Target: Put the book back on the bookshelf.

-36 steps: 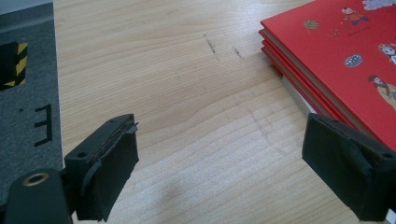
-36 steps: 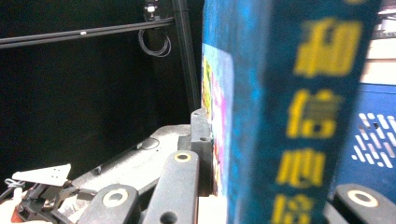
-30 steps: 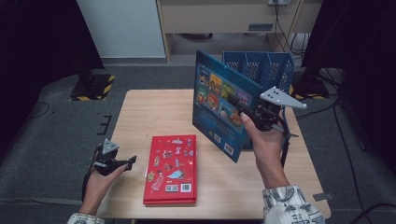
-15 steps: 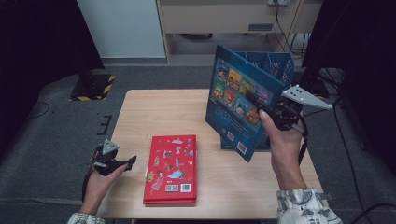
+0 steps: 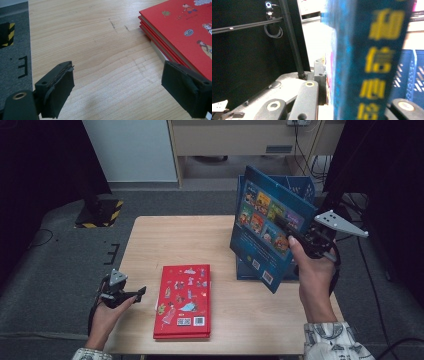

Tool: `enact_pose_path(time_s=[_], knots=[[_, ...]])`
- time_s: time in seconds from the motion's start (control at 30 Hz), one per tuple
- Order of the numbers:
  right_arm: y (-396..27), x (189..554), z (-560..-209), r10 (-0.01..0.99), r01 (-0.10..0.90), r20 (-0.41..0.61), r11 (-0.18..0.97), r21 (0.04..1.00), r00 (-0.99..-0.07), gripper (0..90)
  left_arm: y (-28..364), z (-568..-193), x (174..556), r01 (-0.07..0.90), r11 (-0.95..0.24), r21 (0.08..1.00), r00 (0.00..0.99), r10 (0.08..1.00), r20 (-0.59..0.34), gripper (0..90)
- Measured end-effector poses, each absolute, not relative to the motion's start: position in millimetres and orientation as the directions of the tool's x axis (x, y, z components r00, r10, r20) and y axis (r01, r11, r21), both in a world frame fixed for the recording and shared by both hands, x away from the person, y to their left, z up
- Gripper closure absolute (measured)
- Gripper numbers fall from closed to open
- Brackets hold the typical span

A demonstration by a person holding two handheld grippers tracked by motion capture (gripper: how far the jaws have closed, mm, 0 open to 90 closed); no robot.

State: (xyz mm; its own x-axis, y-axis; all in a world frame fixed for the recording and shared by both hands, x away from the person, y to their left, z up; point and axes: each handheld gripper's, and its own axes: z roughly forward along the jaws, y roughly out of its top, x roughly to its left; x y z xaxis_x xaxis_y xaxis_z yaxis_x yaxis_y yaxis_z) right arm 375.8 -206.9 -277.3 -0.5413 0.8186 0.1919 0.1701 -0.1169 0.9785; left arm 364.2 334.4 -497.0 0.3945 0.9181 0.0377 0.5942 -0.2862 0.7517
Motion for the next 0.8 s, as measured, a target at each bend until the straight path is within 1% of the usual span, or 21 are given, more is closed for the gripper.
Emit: enact_pose_path(time_s=[0.27,0.53,0.8], knots=[[-211.8,379.1,-278.4,0.843,0.179,0.185,-0.107,0.978,-0.505,83.4,334.2,-497.2,364.3,0.594,-0.291,0.750,0.396,0.917,0.042,10.2],[-211.9,392.4,-280.2,0.878,0.186,0.169,-0.093,0.978,-0.448,83.4,334.0,-496.9,364.3,0.593,-0.291,0.751,0.398,0.917,0.041,10.2],[-204.8,407.9,-281.3,0.893,0.194,0.164,-0.089,0.977,-0.419,83.4,334.9,-496.0,364.3,0.591,-0.286,0.755,0.396,0.918,0.037,10.3]])
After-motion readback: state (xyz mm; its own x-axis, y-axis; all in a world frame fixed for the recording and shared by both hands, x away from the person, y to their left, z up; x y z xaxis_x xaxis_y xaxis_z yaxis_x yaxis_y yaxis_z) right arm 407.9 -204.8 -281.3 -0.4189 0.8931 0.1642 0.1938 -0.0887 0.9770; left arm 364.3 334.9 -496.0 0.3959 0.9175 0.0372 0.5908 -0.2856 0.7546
